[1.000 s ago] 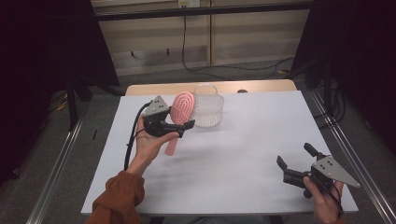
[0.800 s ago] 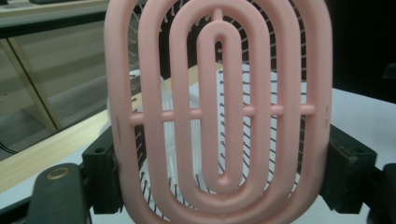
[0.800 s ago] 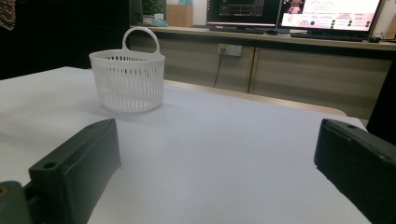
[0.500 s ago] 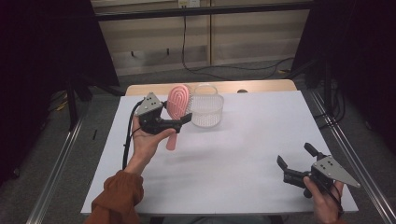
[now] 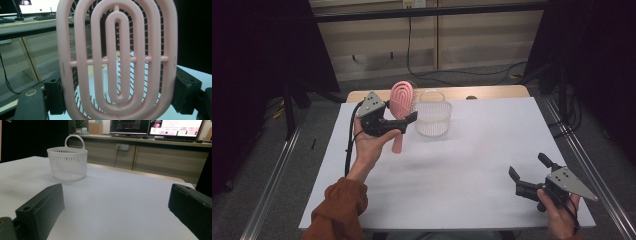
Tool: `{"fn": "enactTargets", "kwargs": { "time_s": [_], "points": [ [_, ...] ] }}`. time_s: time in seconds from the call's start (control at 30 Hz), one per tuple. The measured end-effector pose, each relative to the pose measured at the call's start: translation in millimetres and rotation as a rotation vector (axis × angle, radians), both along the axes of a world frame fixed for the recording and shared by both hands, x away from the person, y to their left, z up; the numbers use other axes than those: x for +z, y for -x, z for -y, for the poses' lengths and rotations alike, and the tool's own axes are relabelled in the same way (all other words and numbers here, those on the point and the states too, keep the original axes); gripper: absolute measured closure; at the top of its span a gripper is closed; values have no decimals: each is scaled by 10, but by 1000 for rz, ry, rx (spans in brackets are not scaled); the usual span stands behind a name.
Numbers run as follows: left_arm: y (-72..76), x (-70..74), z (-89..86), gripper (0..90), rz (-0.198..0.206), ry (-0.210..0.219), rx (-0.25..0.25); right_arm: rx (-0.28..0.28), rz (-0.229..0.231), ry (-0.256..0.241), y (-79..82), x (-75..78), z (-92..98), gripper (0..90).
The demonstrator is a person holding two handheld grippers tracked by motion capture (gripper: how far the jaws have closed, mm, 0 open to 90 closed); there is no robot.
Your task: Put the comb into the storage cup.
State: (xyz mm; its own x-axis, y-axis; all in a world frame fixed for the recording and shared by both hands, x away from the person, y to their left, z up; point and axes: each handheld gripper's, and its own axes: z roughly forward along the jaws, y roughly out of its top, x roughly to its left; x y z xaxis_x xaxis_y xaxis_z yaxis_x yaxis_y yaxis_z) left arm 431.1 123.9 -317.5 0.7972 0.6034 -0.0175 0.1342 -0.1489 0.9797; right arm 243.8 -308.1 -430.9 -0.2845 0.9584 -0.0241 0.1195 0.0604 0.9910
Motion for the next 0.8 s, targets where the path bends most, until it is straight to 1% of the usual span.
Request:
{"fn": "enactTargets", "kwargs": {
  "time_s": [0.07, 0.13, 0.23, 0.33, 0.4, 0.57, 0.63, 0.7, 0.77, 0.8],
  "points": [
    [-16, 24, 13, 196, -5, 3, 4, 0, 0, 0, 1, 0, 0, 0],
    [-32, 47, 29, 196, 3, -2, 4, -1, 2, 0, -1, -1, 0, 0],
    [-53, 77, 57, 196, 8, 12, 7, -1, 4, -2, -2, -1, 1, 0],
    [-74, 114, 78, 196, 14, 9, 5, -1, 3, -1, -1, -1, 2, 0],
    [-88, 133, 84, 196, 15, 20, 3, 1, 4, -2, 1, 1, 0, 0],
    [-119, 189, 110, 196, 31, 24, 18, 0, 5, -3, 1, 1, 3, 0],
    [-133, 202, 118, 196, 51, 43, 10, 1, 5, -4, 2, 1, 2, 0],
    [-148, 228, 125, 196, 59, 30, 17, 1, 6, -2, 1, 2, 3, 0],
    [-167, 239, 130, 196, 58, 40, 19, 1, 5, -3, 1, 1, 3, 0],
    [-174, 245, 137, 196, 59, 38, 20, 1, 5, -3, 1, 1, 3, 0]
  ]
}}
